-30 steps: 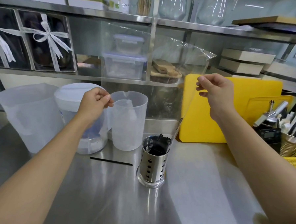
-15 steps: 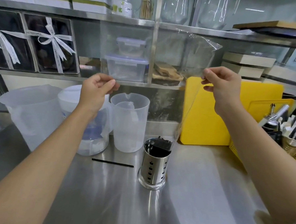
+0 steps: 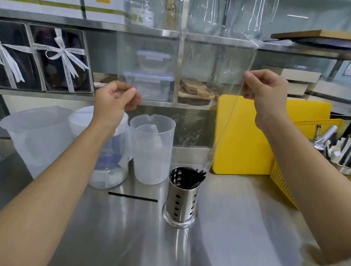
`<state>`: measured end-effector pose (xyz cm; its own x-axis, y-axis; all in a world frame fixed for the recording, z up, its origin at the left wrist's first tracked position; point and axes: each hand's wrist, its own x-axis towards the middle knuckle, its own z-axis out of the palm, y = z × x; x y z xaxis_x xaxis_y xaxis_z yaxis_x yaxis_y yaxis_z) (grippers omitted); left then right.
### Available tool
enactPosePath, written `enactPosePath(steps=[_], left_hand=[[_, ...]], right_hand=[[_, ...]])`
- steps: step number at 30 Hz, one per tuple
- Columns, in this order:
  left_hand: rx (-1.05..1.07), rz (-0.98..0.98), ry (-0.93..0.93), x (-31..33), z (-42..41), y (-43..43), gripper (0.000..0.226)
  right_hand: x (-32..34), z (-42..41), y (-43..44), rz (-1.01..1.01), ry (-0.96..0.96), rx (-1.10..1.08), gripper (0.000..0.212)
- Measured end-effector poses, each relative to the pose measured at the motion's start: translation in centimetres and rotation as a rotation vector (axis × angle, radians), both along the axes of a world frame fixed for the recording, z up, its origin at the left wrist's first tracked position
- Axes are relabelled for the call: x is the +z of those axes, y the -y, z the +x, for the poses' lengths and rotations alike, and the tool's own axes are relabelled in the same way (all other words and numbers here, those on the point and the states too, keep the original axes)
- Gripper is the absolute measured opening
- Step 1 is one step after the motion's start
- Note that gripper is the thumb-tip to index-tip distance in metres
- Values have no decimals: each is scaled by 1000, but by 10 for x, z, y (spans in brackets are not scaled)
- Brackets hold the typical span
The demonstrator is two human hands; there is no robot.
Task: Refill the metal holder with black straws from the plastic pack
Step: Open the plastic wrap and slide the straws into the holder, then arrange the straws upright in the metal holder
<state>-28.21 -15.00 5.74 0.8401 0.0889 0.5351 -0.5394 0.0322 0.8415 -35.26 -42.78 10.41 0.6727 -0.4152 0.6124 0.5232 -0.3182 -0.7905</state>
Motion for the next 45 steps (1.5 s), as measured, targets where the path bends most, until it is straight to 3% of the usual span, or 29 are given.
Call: enactPosePath(steps=[12,21,28,31,40,45], left_hand=[[-152,25,-106,-4,-36,40,12],[-374,85,-464,-105,-88,106,9],[-419,362,-635,-190,-124,148,25],[-383,535,-668,-229,-132,160,23],[-299,778,-746,-306,-145,173,29],[-283,987,-701,-307,-146,172,27]], right_hand=[[10,-37,29,47,83,-40,17],[-83,-87,94,127,-221,-212,17],[-187,-127,141,210,-481,-363,28],[-225,-140,152,209,-601,-403,24],[-326,-160,167,257,-858,-454,26],[-346,-164,176,104,-1072,-511,21]])
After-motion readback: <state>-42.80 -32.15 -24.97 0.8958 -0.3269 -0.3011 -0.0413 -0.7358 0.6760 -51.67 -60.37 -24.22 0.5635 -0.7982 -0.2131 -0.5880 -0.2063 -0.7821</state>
